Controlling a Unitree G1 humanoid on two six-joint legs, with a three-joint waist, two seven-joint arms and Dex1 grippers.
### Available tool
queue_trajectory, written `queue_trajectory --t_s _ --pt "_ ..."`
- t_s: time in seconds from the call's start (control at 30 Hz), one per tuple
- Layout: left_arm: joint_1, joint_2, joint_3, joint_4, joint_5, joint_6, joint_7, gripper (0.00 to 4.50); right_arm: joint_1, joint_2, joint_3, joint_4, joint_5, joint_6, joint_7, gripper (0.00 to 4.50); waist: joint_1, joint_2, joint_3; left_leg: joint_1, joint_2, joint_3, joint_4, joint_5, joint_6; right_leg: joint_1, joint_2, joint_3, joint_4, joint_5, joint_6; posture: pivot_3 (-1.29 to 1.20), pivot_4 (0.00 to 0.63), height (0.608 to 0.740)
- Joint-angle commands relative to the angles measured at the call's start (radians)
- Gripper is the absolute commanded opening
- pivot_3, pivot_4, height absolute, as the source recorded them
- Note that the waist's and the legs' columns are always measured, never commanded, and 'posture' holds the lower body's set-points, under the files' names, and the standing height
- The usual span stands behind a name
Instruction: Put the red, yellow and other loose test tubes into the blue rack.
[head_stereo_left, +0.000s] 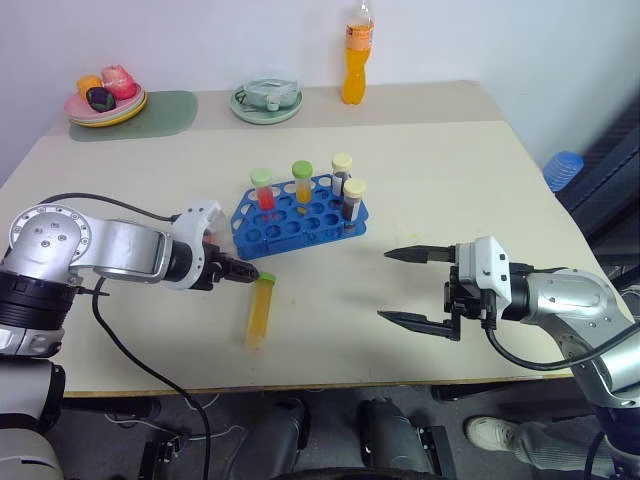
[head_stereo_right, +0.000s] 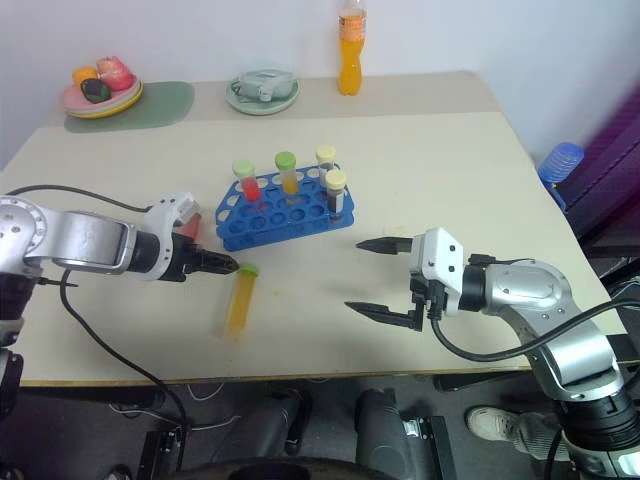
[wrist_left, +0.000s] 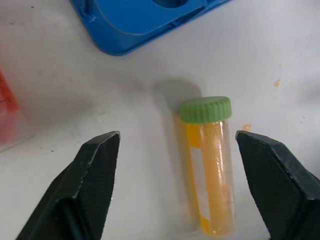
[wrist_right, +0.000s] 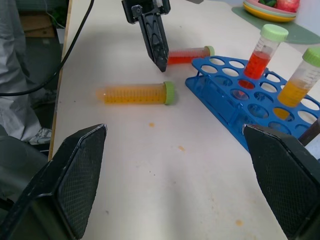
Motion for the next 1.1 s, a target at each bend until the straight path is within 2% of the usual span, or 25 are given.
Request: queue_trajectory --t_s 0.03,0.63,1.1 --pt "0.001 0.011 -0.009 -0.006 0.000 0.004 -0.015 3.81 -0.022 0.007 -0.002 -0.014 0.007 -0.003 -0.003 4.50 0.000 0.000 0.000 0.000 0.000 0.000 0.000 0.000 0.000 0.000 0.000 0.000 0.000 0.000 0.000 0.00 0.150 0.740" --pt "-0.004 -0.029 -0.055 -0.037 0.000 -0.017 0.035 3.81 -0.013 0.007 0.005 -0.062 0.022 0.032 -0.036 4.50 0.001 0.000 0.000 0.000 0.000 0.000 0.000 0.000 0.000 0.000 0.000 0.001 0.000 0.000 0.000 0.00 0.150 0.740" --pt "0.142 -0.074 0.019 -0.117 0.000 -0.084 0.147 3.81 -0.015 -0.019 -0.013 -0.069 0.051 0.062 -0.014 4.50 0.001 0.000 0.000 0.000 0.000 0.000 0.000 0.000 0.000 0.000 0.000 0.001 0.000 0.000 0.000 0.00 0.150 0.740"
